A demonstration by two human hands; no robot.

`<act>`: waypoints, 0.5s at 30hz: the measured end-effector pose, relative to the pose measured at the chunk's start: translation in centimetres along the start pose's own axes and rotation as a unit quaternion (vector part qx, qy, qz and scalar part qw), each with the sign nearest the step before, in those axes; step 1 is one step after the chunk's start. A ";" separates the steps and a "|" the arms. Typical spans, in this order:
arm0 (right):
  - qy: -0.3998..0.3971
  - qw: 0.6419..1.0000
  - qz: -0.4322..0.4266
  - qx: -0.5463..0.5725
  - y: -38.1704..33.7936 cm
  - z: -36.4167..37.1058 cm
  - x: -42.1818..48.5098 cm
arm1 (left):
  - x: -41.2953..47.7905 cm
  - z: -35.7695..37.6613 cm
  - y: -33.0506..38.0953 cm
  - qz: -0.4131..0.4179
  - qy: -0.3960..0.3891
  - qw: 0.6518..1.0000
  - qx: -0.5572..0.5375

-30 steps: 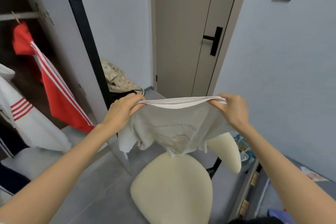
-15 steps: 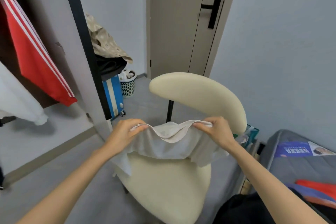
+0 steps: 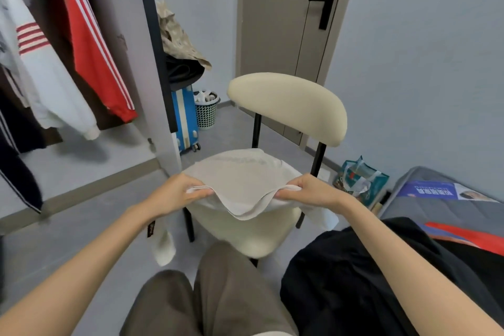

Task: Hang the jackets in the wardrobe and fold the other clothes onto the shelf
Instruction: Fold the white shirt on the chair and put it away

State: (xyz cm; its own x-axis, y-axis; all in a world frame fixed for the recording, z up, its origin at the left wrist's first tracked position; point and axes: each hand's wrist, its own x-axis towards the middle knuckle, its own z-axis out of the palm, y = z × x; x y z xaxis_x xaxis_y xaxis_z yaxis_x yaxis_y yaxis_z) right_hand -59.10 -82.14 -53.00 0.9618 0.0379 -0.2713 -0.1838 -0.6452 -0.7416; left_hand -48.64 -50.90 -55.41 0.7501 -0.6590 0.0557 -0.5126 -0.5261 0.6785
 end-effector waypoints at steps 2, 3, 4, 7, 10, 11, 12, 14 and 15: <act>-0.043 0.998 0.028 0.027 0.4 0.2 -1.2 | -1.5 0.2 0.5 -0.012 -0.028 0.999 0.035; -0.068 0.996 0.048 0.032 0.7 0.4 -1.7 | -2.2 0.3 0.9 -0.016 -0.043 0.998 0.045; -0.095 0.993 0.066 0.033 1.1 0.4 -2.0 | -2.9 0.4 1.2 -0.020 -0.057 0.997 0.046; -0.165 0.979 0.110 0.043 1.8 0.8 -3.1 | -4.6 0.7 1.9 -0.048 -0.101 0.993 0.031; -0.217 0.967 0.133 0.012 2.1 1.4 -4.3 | -6.3 0.9 3.1 -0.093 -0.188 0.977 0.040; -0.243 0.962 0.127 0.008 2.1 1.7 -4.9 | -6.9 1.0 3.4 -0.114 -0.230 0.966 0.036; -0.274 0.954 0.121 0.015 2.1 2.0 -5.3 | -7.5 1.1 3.6 -0.137 -0.278 0.951 0.021; -0.321 0.941 0.098 0.032 2.4 2.6 -6.2 | -8.6 1.3 3.9 -0.165 -0.375 0.912 -0.001; -0.340 0.936 0.081 0.035 2.4 3.0 -6.5 | -9.0 1.6 3.9 -0.170 -0.405 0.898 -0.003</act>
State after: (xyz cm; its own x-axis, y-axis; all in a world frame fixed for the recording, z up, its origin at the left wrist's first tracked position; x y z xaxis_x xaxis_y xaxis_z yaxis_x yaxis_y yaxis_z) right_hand -66.38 -81.67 -54.85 0.5736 0.4360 -0.6935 -0.3522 -0.6331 -0.6893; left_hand -58.03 -47.89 -54.38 0.3116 -0.6364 -0.7056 -0.3076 -0.7702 0.5588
